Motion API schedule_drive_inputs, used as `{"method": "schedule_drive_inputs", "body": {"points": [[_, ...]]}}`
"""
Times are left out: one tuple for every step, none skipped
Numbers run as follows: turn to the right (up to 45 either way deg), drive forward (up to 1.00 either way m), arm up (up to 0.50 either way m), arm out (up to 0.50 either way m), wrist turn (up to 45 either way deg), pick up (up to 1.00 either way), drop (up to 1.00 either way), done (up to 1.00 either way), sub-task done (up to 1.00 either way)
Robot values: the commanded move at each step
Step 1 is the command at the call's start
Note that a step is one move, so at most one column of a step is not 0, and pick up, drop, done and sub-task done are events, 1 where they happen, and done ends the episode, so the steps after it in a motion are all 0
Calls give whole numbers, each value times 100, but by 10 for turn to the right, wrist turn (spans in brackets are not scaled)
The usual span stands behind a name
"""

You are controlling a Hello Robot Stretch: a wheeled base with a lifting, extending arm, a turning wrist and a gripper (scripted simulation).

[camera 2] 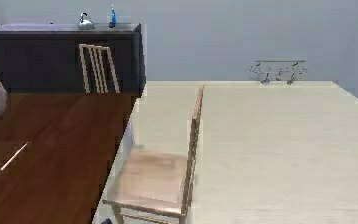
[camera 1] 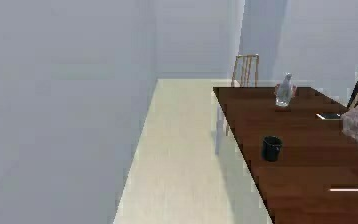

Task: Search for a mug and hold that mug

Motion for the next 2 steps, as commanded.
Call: {"method": "schedule_drive_inputs", "body": {"points": [[450, 0, 0, 0, 0, 0, 0, 0, 0], [450, 0, 0, 0, 0, 0, 0, 0, 0]]}}
